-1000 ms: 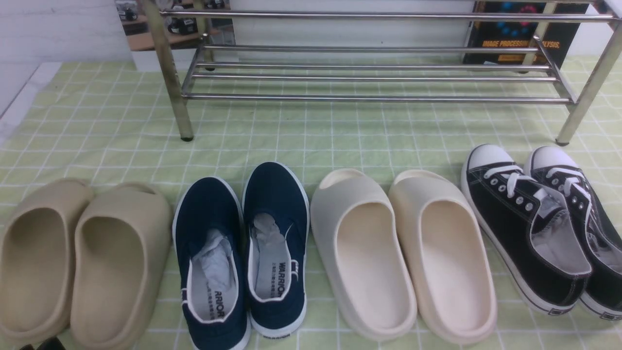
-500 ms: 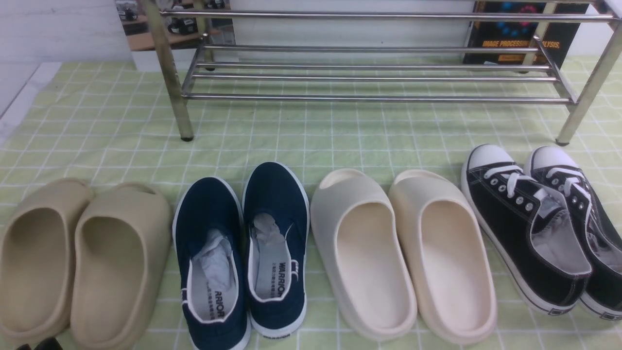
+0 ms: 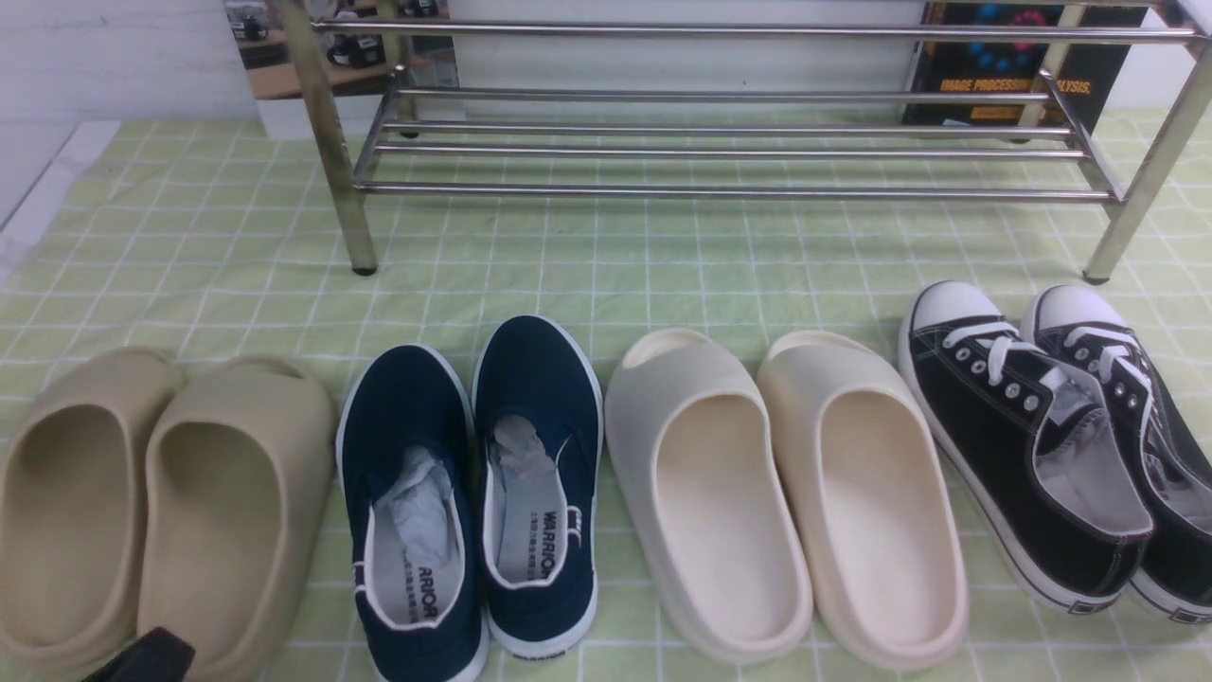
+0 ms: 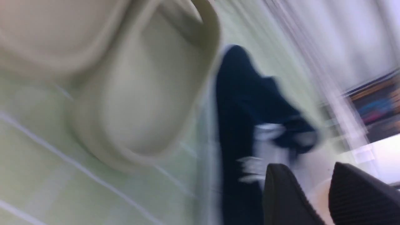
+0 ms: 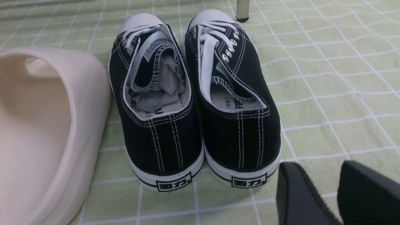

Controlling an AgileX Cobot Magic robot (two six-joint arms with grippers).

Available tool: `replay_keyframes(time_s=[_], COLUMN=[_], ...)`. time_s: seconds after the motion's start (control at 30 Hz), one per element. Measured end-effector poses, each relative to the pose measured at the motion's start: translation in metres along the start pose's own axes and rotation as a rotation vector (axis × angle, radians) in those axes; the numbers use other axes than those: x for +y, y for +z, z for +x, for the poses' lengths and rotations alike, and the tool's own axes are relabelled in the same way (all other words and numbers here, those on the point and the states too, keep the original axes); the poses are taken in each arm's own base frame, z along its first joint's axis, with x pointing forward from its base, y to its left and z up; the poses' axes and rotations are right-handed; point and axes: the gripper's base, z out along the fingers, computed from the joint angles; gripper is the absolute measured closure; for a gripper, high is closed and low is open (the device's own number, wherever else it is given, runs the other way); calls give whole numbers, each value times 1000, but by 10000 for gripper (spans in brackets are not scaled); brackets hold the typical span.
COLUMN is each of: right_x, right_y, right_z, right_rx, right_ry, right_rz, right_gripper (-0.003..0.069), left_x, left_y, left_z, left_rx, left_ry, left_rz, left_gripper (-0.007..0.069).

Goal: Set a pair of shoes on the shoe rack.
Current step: Use the left arm to grab the shoe closest to it

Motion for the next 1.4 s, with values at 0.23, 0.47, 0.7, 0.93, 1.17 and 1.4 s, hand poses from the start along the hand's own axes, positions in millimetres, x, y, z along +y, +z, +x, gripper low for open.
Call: replay_keyframes(time_s=[0.23,0.47,0.7,0.93,1.17,1.4], right_x=[0,0,0,0,0,0], right_y=[0,0,0,0,0,0], right_z=[0,0,0,0,0,0], right_rx=[0,0,0,0,0,0], right_ry=[0,0,0,0,0,0], right_rz=[0,0,0,0,0,0], right_gripper=[419,419,419,419,419,419], left_x=[-7,-8,-55,-114,-120,-132], left_y=[0,0,-20,-39,-8,46], left_z=[1,-2,-12,-39,-75,-78], left_rx=[22,-12,18,99,361,669], left_ry=[-257,-272,14,502,727,842], left_rz=[69,90,193,-37,-608,-682], left_gripper=[386,386,386,522,638,638])
